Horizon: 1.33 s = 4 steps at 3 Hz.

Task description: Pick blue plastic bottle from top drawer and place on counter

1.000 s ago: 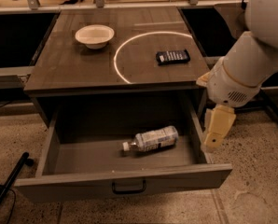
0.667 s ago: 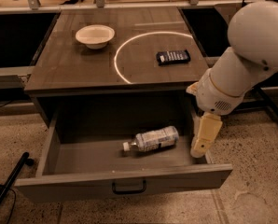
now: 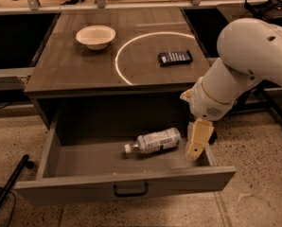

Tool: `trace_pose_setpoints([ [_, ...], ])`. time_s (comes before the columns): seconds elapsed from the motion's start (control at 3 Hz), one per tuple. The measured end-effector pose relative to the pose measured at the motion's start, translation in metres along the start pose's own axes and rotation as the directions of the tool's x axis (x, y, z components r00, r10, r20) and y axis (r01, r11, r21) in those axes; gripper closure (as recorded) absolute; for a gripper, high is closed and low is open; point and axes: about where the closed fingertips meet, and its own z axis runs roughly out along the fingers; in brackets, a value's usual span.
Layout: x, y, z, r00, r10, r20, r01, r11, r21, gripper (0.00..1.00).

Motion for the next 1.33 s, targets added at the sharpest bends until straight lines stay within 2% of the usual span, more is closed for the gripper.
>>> trace_pose_setpoints([
  [0.67, -0.008, -0.031, 0.040, 0.997, -0.075, 0.008, 0.075, 0.9972, 0.002, 0.00],
  [1.33, -0.017, -0.056, 0.097, 0.989, -0.146, -0.006, 0.146, 0.9889, -0.028, 0.00],
])
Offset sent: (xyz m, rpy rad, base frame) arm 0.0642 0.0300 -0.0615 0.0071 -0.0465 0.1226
